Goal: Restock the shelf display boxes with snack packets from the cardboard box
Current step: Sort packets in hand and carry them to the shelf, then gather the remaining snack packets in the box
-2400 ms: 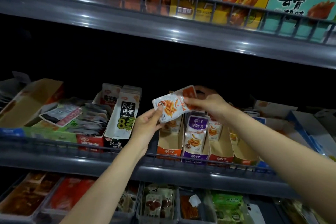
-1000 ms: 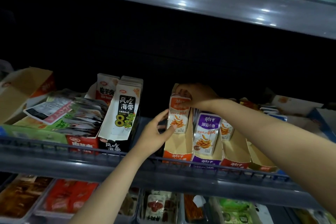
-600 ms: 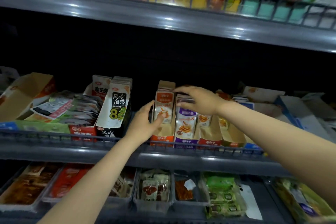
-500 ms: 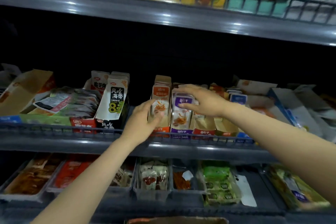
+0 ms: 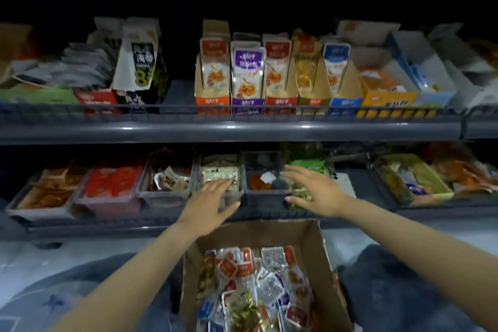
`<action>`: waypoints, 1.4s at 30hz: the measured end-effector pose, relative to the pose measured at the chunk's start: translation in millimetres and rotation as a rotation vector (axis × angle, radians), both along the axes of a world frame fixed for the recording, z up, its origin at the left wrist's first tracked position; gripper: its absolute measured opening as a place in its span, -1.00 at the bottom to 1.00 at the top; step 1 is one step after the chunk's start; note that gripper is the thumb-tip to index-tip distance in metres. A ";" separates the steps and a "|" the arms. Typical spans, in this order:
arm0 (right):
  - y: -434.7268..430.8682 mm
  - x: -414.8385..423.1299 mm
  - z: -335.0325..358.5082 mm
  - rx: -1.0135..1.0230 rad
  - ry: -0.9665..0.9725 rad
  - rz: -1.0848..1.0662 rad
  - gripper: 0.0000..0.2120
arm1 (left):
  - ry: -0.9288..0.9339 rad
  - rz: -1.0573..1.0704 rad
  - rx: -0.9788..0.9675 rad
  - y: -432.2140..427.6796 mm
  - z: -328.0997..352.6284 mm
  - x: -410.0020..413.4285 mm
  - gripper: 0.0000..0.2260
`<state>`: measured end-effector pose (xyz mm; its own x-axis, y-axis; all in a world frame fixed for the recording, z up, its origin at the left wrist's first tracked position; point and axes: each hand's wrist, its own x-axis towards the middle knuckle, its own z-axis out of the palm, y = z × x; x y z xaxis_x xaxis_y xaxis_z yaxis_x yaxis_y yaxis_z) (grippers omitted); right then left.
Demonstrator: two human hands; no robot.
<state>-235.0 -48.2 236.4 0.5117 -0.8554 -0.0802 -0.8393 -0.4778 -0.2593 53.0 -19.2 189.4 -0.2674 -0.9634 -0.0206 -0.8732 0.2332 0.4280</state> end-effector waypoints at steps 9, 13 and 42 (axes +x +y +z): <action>31.6 -17.8 -150.1 0.373 0.008 -0.202 -0.36 | -0.201 0.076 0.327 20.4 -114.9 3.3 -0.35; 33.8 -13.4 -199.0 0.504 -0.038 -0.271 -0.35 | -0.227 0.109 0.462 24.0 -153.2 7.9 -0.40; 54.2 109.4 -370.2 1.071 -0.771 -1.004 -0.74 | -0.241 -0.003 0.963 41.8 -288.9 -40.6 -0.54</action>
<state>-125.6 6.0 -133.8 0.0218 -0.5750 -0.8179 -0.2092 0.7973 -0.5661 12.5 22.6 -99.5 -0.1555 -0.5064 -0.8481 -0.9616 -0.1188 0.2473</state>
